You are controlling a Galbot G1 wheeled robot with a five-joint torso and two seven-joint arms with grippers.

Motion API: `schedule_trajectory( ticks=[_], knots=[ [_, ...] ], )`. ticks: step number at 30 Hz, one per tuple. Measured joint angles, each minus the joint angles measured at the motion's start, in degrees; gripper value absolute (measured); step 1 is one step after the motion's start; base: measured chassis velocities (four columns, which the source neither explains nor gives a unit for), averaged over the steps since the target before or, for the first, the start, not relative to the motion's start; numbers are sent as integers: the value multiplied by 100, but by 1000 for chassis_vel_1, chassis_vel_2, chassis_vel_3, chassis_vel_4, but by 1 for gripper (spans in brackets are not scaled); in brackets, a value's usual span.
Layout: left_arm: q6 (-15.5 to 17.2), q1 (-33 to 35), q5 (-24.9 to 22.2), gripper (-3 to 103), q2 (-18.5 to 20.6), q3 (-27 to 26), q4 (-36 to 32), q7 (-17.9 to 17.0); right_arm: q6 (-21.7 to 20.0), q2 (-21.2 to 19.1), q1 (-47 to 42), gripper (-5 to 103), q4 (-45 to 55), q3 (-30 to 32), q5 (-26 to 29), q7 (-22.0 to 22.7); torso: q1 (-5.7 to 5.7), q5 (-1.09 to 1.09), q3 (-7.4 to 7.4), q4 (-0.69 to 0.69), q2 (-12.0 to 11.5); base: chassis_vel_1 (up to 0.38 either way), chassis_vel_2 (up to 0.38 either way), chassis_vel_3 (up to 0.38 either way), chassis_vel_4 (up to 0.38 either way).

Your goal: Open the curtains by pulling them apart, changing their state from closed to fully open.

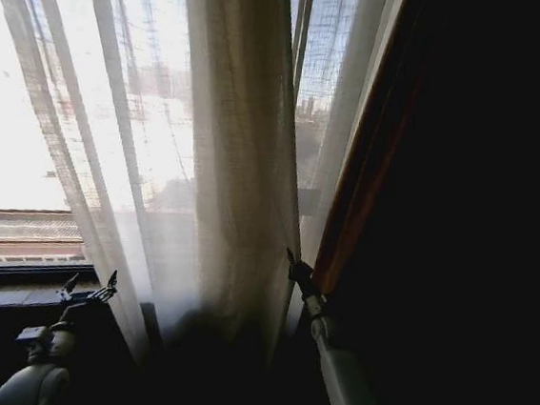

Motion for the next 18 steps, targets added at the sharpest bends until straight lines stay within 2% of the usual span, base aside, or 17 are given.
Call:
schedule_trajectory(
  ticks=[4,8,11,13,15,18],
  knots=[
    [0,0,0,100,0,0,0,2,48,10,46,0,-56,28,-145,35,-3,-2,-1,0,1,-56,-17,47,4],
    [0,0,0,100,0,-2,0,-1,2,7,75,0,-102,83,-492,255,-10,-5,-4,6,3,46,-9,-18,12],
    [0,0,0,100,0,-3,0,-2,-359,-42,132,0,-157,159,-1009,928,-11,-5,-4,7,4,40,17,-34,11],
    [0,0,0,100,0,-3,1,-2,-407,-56,150,0,-182,176,-1070,1019,-11,-5,-4,6,4,0,0,0,0],
    [0,0,0,100,0,-2,1,-3,-581,-128,336,0,-413,287,-1243,1480,-9,-3,-3,3,3,0,0,0,0],
    [0,0,0,100,0,-1,0,-2,-618,-158,527,0,-686,431,-1297,1730,-7,-2,-3,2,3,0,0,0,0]
  ],
)
